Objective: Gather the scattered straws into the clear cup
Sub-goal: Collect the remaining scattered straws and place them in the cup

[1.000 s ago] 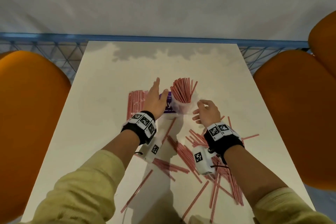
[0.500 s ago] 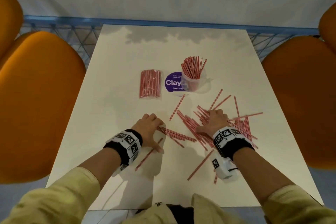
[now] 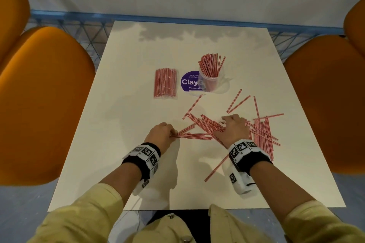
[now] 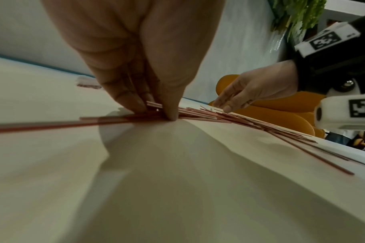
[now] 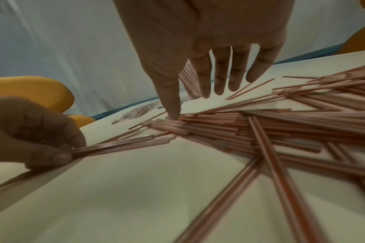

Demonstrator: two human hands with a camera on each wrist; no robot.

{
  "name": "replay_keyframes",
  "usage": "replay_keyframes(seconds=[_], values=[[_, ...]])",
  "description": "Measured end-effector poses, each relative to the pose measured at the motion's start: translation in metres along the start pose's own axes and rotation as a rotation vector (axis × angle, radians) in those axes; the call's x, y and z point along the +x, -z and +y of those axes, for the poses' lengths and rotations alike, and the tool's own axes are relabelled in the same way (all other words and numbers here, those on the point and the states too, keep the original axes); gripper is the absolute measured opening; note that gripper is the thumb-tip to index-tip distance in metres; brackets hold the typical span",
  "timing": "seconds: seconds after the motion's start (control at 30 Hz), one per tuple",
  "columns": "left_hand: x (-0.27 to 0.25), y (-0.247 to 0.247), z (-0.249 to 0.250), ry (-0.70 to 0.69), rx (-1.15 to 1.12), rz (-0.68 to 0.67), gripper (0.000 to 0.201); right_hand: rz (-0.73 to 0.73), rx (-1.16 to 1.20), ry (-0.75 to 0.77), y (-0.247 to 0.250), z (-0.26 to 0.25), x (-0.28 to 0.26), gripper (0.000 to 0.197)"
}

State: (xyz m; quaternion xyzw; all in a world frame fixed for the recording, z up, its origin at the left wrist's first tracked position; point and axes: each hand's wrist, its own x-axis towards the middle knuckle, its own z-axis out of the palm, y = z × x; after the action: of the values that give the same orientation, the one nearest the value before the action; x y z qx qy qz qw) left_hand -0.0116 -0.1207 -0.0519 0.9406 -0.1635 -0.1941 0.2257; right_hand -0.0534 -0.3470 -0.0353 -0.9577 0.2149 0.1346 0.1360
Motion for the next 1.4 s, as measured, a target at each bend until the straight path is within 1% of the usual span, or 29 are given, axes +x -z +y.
replay_keyframes(seconds=[0.07, 0.13, 0.3, 0.37, 0.43, 0.53, 0.67, 0.8, 0.83, 0.93, 0.97, 1.07, 1.17, 1.3, 1.4], values=[[-0.002, -0.002, -0.002, -0.007, 0.002, 0.039, 0.026, -0.061, -0.035, -0.016, 0.002, 0.007, -0.001, 0.070], [-0.003, -0.004, 0.002, -0.021, 0.026, 0.036, 0.028, -0.127, -0.006, 0.008, 0.001, 0.010, -0.003, 0.067], [0.002, -0.010, 0.016, -0.047, 0.122, -0.030, 0.030, -0.091, 0.132, 0.036, -0.003, -0.001, -0.004, 0.051], [0.004, -0.008, 0.013, -0.011, 0.147, -0.046, 0.031, -0.082, 0.158, 0.036, -0.001, -0.003, -0.003, 0.048], [0.004, -0.003, 0.007, 0.055, 0.143, -0.050, 0.032, -0.067, 0.172, 0.029, 0.001, -0.002, -0.002, 0.047], [0.004, 0.000, 0.001, 0.139, 0.094, -0.020, 0.032, -0.070, 0.184, 0.012, 0.001, -0.002, -0.002, 0.047], [0.007, -0.002, 0.017, 0.195, -0.048, 0.011, 0.029, -0.075, 0.259, 0.039, -0.003, -0.013, -0.003, 0.038], [0.013, -0.008, 0.041, 0.220, -0.160, 0.006, 0.032, -0.078, 0.338, -0.003, -0.008, -0.025, -0.002, 0.048], [0.014, -0.008, 0.043, 0.220, -0.156, 0.006, 0.034, -0.068, 0.322, -0.008, -0.009, -0.024, -0.001, 0.051], [0.018, -0.006, 0.047, 0.199, -0.117, 0.011, 0.037, -0.052, 0.125, -0.005, -0.007, -0.019, -0.005, 0.053], [0.018, -0.006, 0.049, 0.199, -0.117, 0.009, 0.037, -0.054, 0.113, 0.004, -0.007, -0.019, -0.005, 0.052], [0.020, -0.010, 0.059, 0.213, -0.143, 0.002, 0.032, -0.074, 0.232, 0.005, -0.009, -0.027, -0.004, 0.050], [0.028, -0.016, 0.072, 0.250, -0.184, -0.034, 0.033, -0.056, 0.338, -0.005, -0.009, -0.038, -0.003, 0.042], [0.040, -0.021, 0.079, 0.292, -0.216, -0.096, 0.041, -0.077, 0.479, -0.098, -0.010, -0.042, 0.004, 0.041], [0.044, -0.019, 0.082, 0.316, -0.211, -0.136, 0.046, -0.100, 0.617, -0.163, -0.011, -0.044, 0.010, 0.030]])
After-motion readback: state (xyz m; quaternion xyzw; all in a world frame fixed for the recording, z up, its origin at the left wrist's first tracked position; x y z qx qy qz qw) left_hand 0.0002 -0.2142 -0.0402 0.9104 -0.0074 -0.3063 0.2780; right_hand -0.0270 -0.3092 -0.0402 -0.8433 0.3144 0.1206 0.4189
